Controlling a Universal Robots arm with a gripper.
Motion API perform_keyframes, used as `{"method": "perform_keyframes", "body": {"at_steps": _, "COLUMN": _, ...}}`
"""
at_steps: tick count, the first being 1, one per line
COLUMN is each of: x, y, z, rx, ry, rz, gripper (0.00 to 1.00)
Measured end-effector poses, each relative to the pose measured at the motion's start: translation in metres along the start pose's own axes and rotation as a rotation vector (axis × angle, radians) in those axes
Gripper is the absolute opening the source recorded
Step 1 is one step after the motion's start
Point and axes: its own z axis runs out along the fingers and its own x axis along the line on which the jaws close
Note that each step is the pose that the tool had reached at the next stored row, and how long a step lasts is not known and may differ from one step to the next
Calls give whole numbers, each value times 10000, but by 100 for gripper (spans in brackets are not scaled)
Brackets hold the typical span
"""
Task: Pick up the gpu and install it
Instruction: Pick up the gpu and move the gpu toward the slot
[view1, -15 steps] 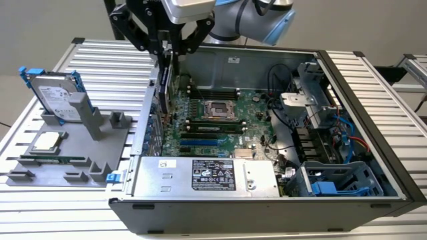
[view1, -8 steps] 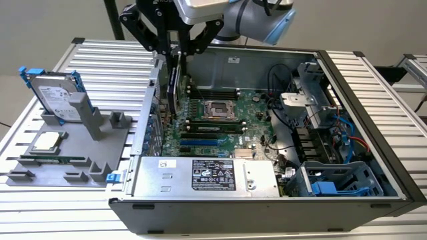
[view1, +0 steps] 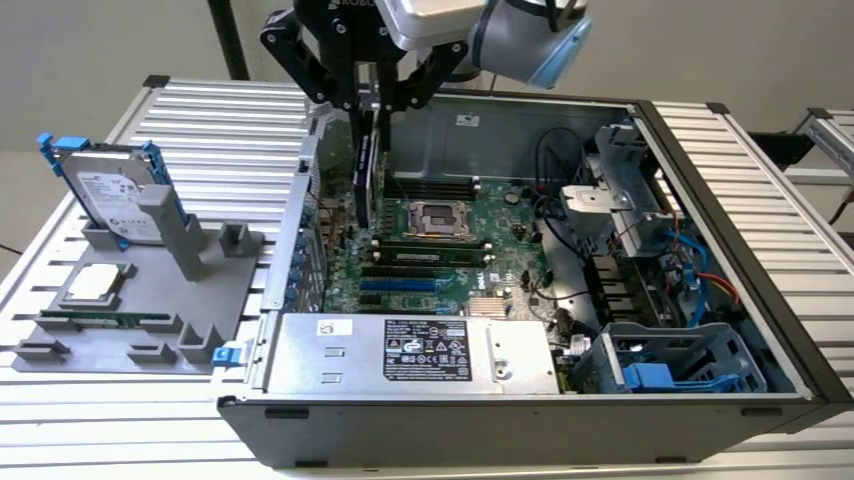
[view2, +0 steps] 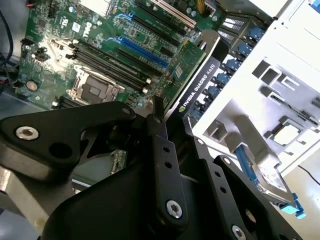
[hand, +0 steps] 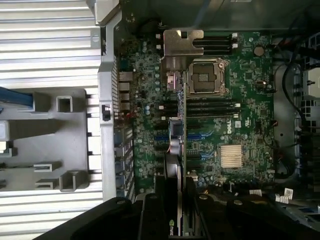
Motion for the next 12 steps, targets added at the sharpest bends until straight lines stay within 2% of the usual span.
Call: {"method": "perform_keyframes", "body": {"at_steps": 12, "x": -201, "y": 12, "z": 8, "rx": 0, "ry": 0, "rz": 0, "gripper": 0}}
